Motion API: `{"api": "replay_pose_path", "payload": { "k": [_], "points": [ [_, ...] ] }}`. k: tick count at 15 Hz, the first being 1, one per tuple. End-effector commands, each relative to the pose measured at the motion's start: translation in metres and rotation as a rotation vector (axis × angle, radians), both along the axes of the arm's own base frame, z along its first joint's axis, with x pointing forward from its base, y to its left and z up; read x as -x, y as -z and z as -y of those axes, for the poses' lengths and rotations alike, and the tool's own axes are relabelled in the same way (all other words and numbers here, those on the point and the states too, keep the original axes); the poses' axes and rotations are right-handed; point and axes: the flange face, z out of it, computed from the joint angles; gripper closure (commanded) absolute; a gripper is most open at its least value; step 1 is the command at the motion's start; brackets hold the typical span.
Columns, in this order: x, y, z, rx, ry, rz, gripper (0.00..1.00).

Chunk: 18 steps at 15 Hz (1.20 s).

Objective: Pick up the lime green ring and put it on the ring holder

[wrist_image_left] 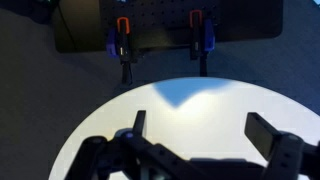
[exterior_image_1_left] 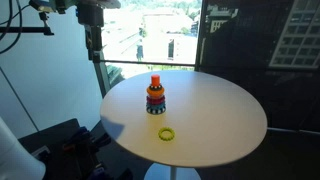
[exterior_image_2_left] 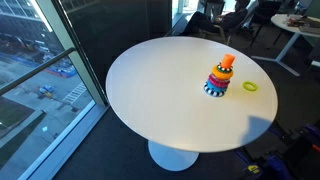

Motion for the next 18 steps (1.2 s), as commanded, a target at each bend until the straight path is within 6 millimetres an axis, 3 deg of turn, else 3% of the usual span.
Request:
{"api": "replay_pose_path", "payload": {
  "k": [1, 16, 18],
  "points": [
    [-0.0003, -0.0007, 0.0000, 0.000, 0.000, 0.001, 0.00],
    [-0.0003, -0.0010, 0.0000, 0.000, 0.000, 0.001, 0.00],
    [-0.0075, -0.0062, 0.0027, -0.005, 0.000, 0.005, 0.00]
  ]
}}
